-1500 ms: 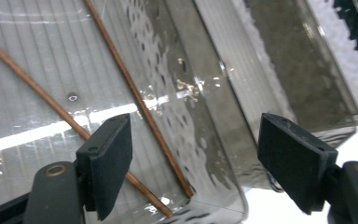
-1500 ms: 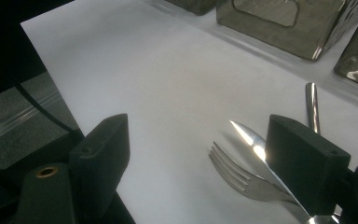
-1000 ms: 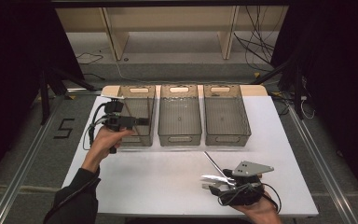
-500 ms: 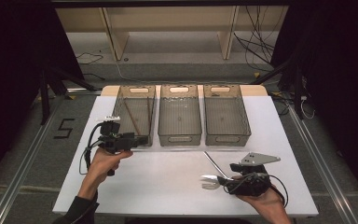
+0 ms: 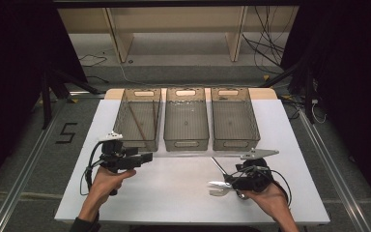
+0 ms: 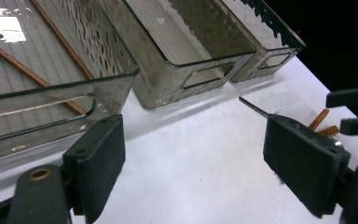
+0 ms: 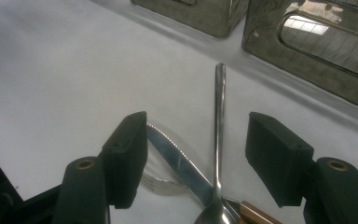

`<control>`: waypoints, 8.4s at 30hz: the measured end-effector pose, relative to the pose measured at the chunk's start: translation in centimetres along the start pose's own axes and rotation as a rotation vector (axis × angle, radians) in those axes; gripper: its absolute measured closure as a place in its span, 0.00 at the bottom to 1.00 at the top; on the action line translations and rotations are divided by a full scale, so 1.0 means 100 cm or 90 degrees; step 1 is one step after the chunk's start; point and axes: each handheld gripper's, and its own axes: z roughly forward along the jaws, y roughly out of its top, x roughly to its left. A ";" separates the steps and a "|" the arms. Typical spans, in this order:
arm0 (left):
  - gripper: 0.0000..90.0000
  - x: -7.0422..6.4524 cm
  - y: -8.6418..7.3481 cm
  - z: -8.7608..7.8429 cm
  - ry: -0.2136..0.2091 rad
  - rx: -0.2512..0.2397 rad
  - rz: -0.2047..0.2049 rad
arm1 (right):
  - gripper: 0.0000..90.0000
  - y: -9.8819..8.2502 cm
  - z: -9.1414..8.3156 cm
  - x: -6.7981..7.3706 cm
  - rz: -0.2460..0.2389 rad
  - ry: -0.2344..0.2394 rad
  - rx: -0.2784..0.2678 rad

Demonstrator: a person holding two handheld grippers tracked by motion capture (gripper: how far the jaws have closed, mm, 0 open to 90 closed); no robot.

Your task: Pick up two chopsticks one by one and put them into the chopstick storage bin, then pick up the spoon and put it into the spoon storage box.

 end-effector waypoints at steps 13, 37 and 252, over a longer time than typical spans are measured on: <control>0.22 -0.010 -0.016 -0.003 0.013 -0.010 0.032 | 0.53 0.006 0.017 -0.007 0.008 -0.003 0.047; 0.21 -0.025 -0.030 -0.002 0.013 0.009 0.071 | 0.57 0.007 0.032 -0.010 0.006 -0.014 0.096; 0.21 -0.016 -0.081 -0.003 0.006 -0.059 0.107 | 0.34 0.115 0.017 -0.005 -0.080 0.062 -0.025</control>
